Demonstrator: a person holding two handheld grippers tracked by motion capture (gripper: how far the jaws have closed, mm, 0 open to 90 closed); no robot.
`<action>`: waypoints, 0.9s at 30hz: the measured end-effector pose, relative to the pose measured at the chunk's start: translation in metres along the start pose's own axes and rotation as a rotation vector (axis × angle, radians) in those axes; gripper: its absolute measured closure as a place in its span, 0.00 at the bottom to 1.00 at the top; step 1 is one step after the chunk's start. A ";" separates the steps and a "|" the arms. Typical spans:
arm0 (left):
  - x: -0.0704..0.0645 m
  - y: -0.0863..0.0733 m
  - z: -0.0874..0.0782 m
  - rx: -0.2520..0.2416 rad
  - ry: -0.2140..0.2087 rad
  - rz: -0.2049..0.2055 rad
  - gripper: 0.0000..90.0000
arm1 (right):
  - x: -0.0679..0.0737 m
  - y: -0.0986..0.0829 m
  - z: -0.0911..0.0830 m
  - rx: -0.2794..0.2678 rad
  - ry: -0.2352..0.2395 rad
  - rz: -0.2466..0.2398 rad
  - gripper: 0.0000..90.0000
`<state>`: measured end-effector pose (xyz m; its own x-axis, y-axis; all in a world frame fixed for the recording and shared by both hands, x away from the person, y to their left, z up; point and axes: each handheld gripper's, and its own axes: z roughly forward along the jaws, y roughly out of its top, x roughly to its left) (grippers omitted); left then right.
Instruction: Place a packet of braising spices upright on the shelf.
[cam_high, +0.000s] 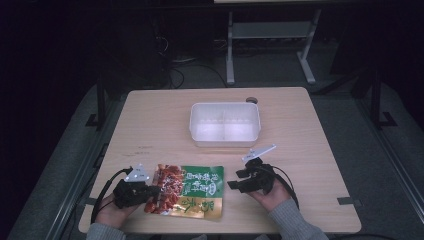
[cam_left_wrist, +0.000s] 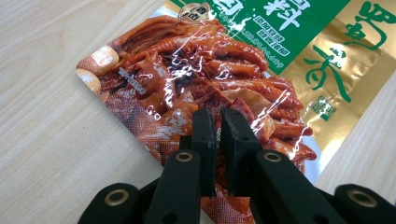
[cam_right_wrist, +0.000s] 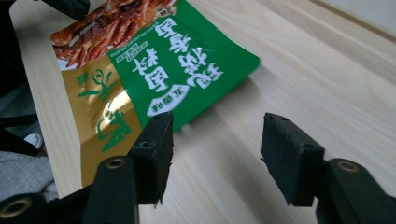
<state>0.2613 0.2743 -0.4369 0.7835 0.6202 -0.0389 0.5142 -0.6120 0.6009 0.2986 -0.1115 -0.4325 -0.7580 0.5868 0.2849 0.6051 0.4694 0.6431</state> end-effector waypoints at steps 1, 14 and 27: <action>0.000 0.000 0.001 0.006 -0.001 -0.001 0.93 | 0.002 0.003 0.007 0.016 0.014 0.004 0.52; 0.001 -0.002 0.006 0.040 -0.007 0.001 0.93 | 0.002 0.007 0.035 0.088 0.087 0.050 0.55; 0.001 -0.003 0.008 0.047 -0.009 0.000 0.92 | 0.003 0.008 0.046 0.106 0.138 0.086 0.54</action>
<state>0.2636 0.2728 -0.4451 0.7865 0.6159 -0.0463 0.5299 -0.6344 0.5629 0.3125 -0.0755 -0.4589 -0.7242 0.5350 0.4351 0.6857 0.4925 0.5360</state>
